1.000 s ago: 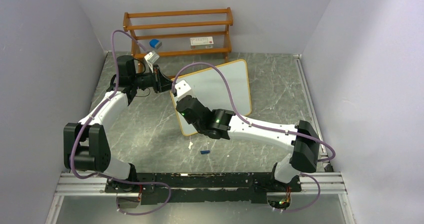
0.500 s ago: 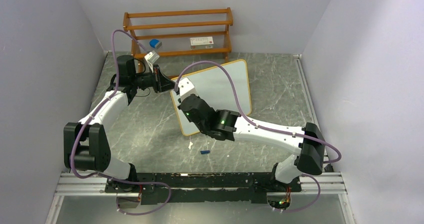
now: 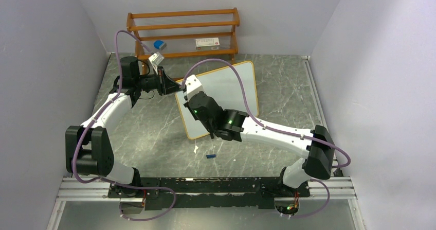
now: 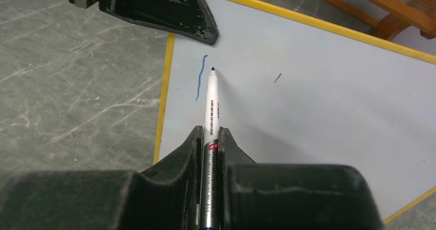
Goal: Write a sentence on the whiteboard
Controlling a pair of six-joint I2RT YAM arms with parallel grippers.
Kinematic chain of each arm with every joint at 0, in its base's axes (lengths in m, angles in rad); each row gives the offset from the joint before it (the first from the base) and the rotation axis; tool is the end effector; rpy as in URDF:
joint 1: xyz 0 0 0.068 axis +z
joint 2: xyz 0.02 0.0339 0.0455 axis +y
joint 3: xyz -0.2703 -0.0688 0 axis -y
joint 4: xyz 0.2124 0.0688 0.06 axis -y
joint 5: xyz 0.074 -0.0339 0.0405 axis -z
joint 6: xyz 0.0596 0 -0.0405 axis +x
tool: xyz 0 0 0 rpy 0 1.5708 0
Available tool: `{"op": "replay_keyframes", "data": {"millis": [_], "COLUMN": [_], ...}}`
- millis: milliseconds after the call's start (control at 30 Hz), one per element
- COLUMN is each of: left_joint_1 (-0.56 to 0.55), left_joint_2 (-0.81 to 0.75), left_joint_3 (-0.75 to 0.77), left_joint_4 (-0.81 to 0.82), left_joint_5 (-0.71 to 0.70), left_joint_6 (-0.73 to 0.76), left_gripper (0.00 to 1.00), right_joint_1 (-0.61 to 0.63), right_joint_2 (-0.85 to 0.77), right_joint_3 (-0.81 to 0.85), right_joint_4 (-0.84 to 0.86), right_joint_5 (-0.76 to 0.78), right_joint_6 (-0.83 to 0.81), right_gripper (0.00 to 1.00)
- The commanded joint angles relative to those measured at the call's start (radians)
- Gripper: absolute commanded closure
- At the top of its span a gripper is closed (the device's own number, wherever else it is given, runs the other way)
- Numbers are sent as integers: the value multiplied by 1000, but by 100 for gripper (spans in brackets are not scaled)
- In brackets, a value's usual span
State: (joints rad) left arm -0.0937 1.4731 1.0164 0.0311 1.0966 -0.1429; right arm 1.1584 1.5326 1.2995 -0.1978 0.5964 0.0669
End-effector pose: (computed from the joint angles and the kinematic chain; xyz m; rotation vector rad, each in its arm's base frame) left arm 0.2966 -0.0811 0.3009 0.6673 1.8253 -1.2343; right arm 0.1678 0.3001 0.3414 -0.6640 1.8121 0.2217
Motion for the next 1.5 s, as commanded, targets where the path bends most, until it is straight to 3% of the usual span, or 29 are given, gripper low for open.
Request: {"op": "replay_keyframes", "data": {"millis": [0, 1467], "left_joint_1": [-20, -23], "left_joint_2": [41, 48], "left_joint_3": [-24, -19], "left_joint_4": [-88, -99], "left_joint_5": [-115, -117], "left_joint_6": [123, 131], "left_gripper": [95, 95], "right_joint_1": [0, 1], "right_joint_2": [12, 27], "right_joint_3": [5, 22], "right_joint_4": [44, 94], "right_joint_5": [-17, 13], "right_joint_6": [-10, -27], "right_gripper": [100, 100]}}
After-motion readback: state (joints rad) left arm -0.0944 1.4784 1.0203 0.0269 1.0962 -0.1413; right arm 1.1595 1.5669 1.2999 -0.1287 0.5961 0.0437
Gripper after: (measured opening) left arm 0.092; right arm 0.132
